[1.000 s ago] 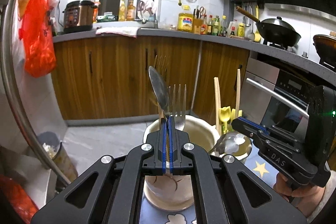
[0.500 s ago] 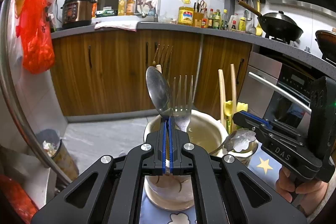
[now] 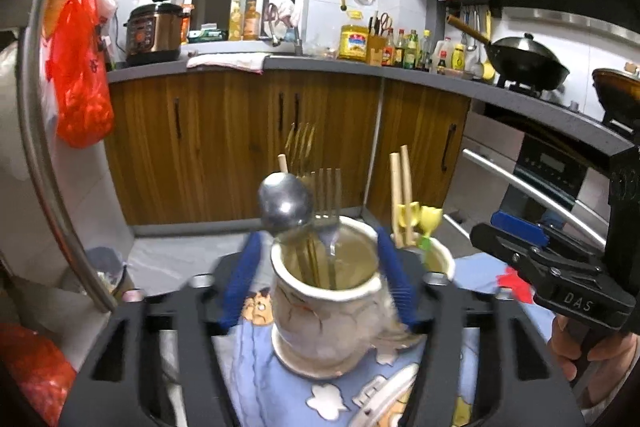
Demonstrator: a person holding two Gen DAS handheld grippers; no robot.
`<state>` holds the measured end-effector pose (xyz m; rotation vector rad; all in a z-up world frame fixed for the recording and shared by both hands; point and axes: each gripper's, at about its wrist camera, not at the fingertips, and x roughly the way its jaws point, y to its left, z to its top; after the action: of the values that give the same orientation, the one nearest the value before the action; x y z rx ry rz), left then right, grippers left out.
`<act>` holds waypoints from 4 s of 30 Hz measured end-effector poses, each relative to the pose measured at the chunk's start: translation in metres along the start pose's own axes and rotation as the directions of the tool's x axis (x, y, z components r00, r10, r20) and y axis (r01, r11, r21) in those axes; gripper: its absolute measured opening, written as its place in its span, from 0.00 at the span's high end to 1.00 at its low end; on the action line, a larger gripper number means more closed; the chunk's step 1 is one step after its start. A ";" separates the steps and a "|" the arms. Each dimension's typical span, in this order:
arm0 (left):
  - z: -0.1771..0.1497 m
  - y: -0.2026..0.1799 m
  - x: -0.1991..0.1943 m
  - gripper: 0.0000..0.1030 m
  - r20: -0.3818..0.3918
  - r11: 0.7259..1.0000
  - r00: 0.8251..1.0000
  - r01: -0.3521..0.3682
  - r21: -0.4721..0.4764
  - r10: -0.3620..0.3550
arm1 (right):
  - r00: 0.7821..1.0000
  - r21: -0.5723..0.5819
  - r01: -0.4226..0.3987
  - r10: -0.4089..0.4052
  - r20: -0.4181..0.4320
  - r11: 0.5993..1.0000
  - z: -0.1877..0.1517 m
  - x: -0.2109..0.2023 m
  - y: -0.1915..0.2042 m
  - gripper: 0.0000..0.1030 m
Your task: Organize utensils
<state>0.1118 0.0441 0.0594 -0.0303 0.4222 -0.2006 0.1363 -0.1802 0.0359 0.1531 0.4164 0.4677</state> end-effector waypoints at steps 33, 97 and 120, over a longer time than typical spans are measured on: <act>-0.094 -0.036 -0.058 0.06 0.013 0.986 0.988 -0.153 0.068 0.153 | 0.986 -0.096 0.166 -0.166 0.011 0.981 -0.094 -0.070 0.011 0.05; -0.093 -0.031 -0.051 0.06 -0.020 0.987 0.988 -0.149 0.055 0.151 | 0.990 -0.104 0.137 -0.140 -0.026 0.985 -0.103 -0.067 0.005 0.05; -0.096 -0.034 -0.051 0.06 0.001 0.985 0.987 -0.159 0.069 0.159 | 0.990 -0.106 0.135 -0.138 -0.029 0.985 -0.105 -0.066 0.003 0.05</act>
<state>0.0203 0.0218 -0.0049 0.0713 0.4196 -0.0576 0.0369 -0.2030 -0.0346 0.0149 0.4342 0.3567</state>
